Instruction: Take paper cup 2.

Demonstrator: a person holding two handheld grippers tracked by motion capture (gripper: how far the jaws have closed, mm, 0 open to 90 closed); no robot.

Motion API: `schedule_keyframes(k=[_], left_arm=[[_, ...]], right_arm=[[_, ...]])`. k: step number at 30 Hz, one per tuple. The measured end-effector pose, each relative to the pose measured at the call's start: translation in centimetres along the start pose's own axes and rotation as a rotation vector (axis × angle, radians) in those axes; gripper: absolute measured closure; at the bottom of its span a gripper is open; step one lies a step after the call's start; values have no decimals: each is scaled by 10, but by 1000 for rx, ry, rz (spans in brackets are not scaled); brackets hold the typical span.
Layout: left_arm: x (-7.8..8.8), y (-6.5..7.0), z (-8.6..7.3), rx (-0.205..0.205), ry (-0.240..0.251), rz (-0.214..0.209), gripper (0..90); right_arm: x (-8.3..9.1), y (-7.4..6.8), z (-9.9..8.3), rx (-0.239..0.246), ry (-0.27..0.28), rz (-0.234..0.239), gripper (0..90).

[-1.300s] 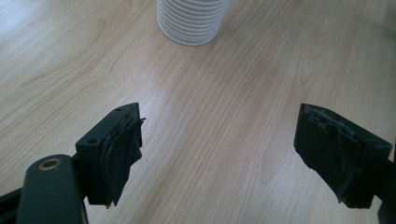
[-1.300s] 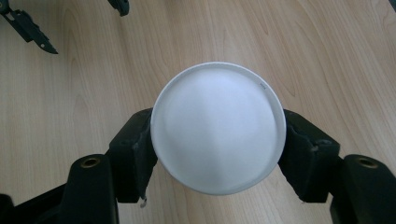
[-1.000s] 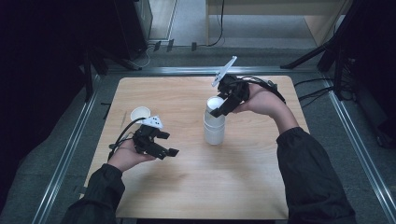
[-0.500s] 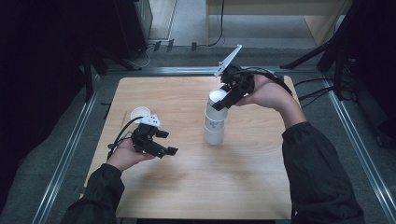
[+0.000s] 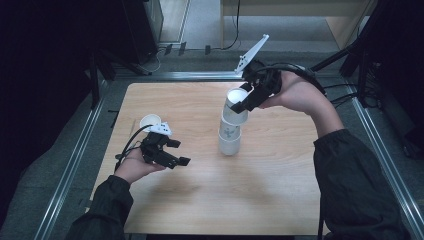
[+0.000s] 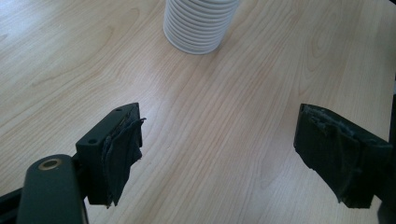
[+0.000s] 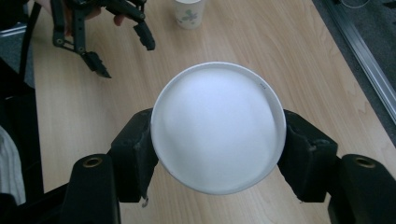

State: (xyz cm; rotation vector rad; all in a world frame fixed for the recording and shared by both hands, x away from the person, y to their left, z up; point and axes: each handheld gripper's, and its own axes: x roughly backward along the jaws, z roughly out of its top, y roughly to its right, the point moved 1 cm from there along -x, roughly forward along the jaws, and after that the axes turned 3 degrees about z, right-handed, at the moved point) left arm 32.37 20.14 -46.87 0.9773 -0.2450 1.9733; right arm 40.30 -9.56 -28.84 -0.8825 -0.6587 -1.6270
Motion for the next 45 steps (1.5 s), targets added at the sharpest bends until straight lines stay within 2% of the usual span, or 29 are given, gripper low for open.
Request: schedule_keyframes(k=[4,8,14,20,25,35,39,41,45], left_arm=[[0,1,1,-4,7,0,156],[0,2,1,-10,8,-7,156],[1,5,3,-18,31,-31,156],[1,7,5,-24,42,-31,156],[-1,11,6,-36,42,-49,156],[-2,15,8,-16,74,-72,156],[-4,18,8,-23,76,-67,156],[-5,19,8,-27,75,-63,156],[-4,20,8,-26,86,-70,156]], right_arm=[[8,-10,-8,-1,31,21,351],[10,-19,-16,9,32,27,351],[4,-33,-32,41,67,47,352],[-6,-42,-55,18,85,64,353],[-21,-45,-71,1,86,82,353],[-52,-51,-94,-16,131,110,354],[-66,-53,-103,-13,150,133,353],[-73,-52,-109,-32,166,152,354],[-85,-52,-117,-40,167,160,354]])
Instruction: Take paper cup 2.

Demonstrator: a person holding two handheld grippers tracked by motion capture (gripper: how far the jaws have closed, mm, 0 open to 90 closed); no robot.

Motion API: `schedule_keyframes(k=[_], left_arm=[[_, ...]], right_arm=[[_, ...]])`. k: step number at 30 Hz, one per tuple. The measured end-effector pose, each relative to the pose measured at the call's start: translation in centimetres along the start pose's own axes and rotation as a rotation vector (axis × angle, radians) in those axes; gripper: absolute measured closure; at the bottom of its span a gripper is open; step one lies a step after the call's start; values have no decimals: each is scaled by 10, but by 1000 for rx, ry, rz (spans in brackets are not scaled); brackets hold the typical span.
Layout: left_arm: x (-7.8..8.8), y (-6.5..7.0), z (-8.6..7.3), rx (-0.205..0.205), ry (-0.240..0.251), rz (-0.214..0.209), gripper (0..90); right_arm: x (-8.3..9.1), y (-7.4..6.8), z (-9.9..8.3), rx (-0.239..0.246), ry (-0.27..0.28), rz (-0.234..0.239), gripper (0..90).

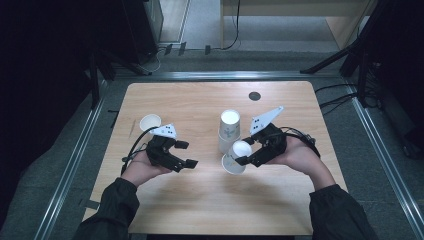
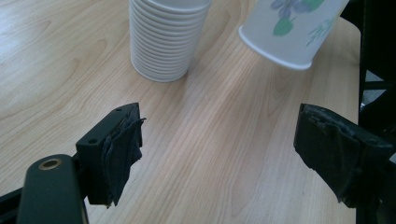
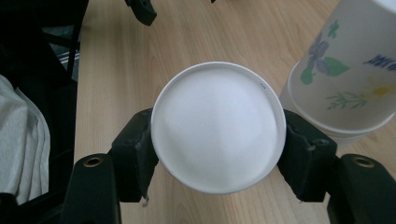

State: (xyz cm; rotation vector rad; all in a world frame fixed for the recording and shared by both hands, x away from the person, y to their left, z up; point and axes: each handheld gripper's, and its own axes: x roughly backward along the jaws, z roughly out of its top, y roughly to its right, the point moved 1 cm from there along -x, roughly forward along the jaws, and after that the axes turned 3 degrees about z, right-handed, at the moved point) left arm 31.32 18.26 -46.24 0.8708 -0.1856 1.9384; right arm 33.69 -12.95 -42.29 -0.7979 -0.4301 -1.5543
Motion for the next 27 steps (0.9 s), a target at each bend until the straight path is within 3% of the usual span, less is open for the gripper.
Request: schedule_keyframes(k=[7,12,17,21,27], left_arm=[[-3,6,3,-24,-4,-15,156],[-7,8,6,-31,-10,-49,156],[-10,9,10,-48,-9,-73,156],[-14,10,13,-57,-3,-103,156],[-23,8,15,-67,-5,-142,156]], right_arm=[[-5,2,-10,-25,49,31,354],[-10,4,-16,-54,86,26,355],[-15,1,-21,-30,140,5,353],[-17,0,-22,-30,152,-6,353],[-20,-1,-24,-52,200,27,354]])
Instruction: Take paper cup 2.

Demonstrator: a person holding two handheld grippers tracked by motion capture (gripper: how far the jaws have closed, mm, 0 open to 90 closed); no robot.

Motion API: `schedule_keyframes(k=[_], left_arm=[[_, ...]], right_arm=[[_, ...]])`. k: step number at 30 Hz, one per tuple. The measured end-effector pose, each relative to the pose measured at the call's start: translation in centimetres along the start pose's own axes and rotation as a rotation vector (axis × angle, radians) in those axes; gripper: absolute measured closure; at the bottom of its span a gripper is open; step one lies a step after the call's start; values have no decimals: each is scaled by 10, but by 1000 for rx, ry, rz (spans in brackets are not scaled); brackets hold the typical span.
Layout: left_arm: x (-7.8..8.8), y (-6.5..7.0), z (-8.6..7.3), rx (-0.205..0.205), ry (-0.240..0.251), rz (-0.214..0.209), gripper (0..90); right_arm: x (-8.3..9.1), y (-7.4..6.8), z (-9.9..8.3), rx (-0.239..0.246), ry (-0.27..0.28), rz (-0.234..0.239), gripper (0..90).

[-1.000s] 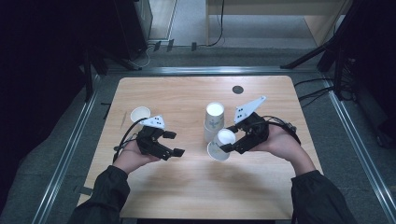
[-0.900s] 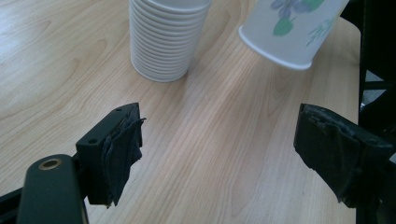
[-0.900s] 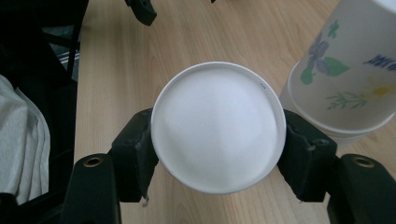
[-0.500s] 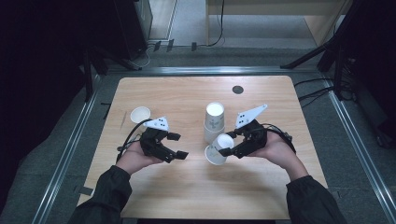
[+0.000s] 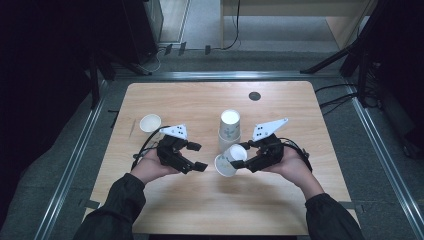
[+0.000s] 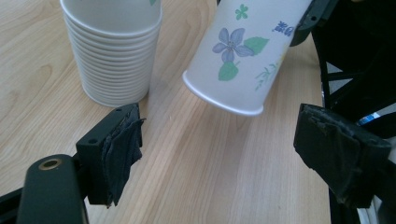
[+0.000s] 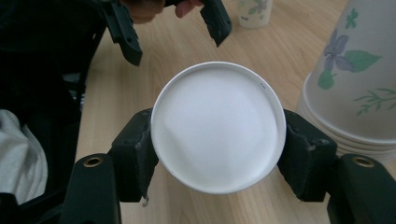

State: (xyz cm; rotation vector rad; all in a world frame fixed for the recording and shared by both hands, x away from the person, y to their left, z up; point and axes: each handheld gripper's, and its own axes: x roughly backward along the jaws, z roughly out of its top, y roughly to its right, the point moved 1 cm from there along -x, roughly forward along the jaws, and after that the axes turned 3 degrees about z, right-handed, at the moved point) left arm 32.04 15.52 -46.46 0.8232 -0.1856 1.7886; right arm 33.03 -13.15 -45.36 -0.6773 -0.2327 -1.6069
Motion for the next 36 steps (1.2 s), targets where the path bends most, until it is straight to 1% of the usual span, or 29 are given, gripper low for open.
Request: schedule_keyframes(k=[2,6,8,10,11,16,21,22,24,27,28,29,30,34,36], left_arm=[[-4,1,0,-11,-11,-3,157],[-6,3,3,-33,-8,-19,162],[-7,3,4,-31,1,-32,163],[-9,3,4,-31,4,-34,162],[-9,3,4,-37,2,-35,162],[-13,3,5,-40,3,-49,163],[-20,6,5,-60,-16,-66,163],[-22,6,5,-58,-17,-72,163],[-25,8,5,-72,-26,-78,163],[-29,9,5,-81,-35,-83,164],[-30,10,5,-89,-38,-83,181],[-30,10,5,-94,-36,-82,217],[-31,10,5,-100,-34,-81,224],[-35,9,5,-95,-32,-91,227],[-36,9,6,-101,-37,-95,228]], right_arm=[[-2,1,-1,-12,10,19,354],[-6,0,0,-15,10,26,354],[-9,-1,0,-15,-1,26,354],[-11,0,0,-11,-1,35,354],[-12,-1,0,-13,0,33,354],[-14,-1,2,-19,8,46,354],[-17,-2,3,-25,2,65,354],[-18,-3,3,-26,0,65,355],[-20,-3,3,-25,-1,75,354],[-22,-3,4,-23,1,78,354],[-22,-2,4,-26,3,82,354],[-22,-2,4,-28,5,84,355],[-22,-2,4,-29,7,85,354],[-23,-1,5,-37,11,101,355],[-23,-2,5,-34,15,103,355]])
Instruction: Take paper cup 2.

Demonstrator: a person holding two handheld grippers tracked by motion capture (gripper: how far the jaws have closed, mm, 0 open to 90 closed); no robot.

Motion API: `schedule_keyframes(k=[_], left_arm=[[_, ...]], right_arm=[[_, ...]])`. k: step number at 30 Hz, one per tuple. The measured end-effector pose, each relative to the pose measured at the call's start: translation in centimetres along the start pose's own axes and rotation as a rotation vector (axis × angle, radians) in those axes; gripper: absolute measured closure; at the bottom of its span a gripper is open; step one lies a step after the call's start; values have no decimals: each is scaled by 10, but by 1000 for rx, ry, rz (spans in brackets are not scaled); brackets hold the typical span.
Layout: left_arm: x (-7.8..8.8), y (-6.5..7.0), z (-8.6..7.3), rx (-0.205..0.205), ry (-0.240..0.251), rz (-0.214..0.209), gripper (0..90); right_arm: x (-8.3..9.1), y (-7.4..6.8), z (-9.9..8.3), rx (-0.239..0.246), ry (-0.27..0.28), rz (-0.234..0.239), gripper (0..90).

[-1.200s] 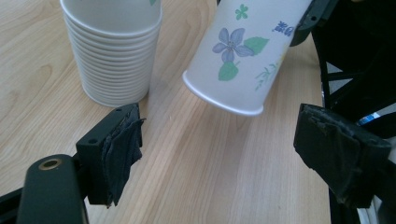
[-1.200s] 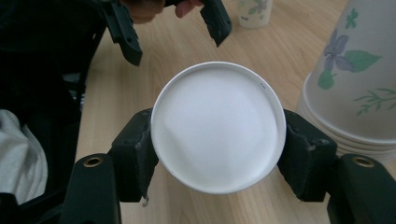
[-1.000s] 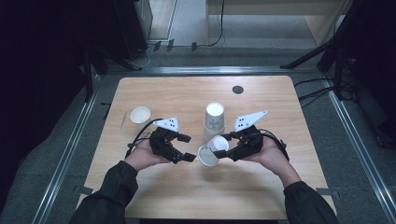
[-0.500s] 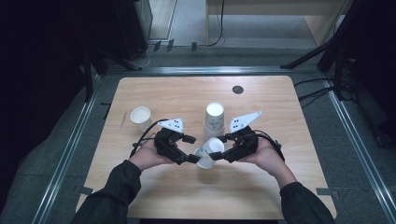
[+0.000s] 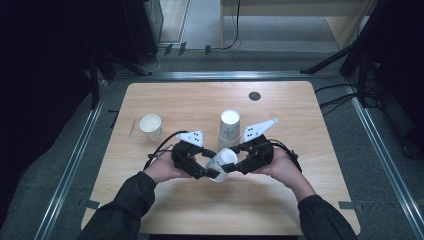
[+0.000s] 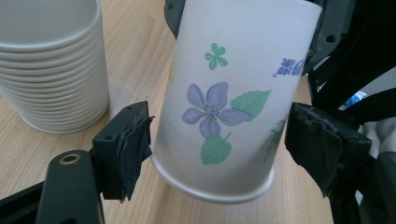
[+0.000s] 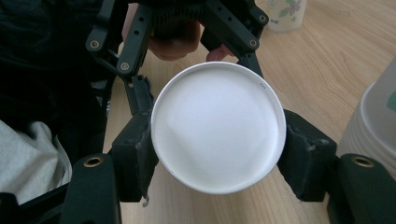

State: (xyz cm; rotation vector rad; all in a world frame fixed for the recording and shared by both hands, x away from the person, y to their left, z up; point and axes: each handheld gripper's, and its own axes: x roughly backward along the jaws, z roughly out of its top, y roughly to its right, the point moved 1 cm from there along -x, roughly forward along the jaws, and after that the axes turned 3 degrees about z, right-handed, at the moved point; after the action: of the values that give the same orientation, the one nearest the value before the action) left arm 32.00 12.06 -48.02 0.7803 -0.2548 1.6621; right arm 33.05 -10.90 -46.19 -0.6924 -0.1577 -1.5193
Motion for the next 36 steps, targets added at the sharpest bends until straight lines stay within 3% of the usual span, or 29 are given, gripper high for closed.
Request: schedule_keyframes(k=[17,27,32,36], left_arm=[[-9,10,3,-70,-26,21,270],[-8,13,3,-82,-28,-5,296],[-3,14,7,-88,-52,14,295],[4,13,7,-77,-61,22,294]], right_arm=[[0,-3,2,-12,1,31,356],[-3,-3,1,-19,-14,68,310],[-6,-7,-1,37,-48,26,267],[-5,-8,-3,50,-47,15,241]])
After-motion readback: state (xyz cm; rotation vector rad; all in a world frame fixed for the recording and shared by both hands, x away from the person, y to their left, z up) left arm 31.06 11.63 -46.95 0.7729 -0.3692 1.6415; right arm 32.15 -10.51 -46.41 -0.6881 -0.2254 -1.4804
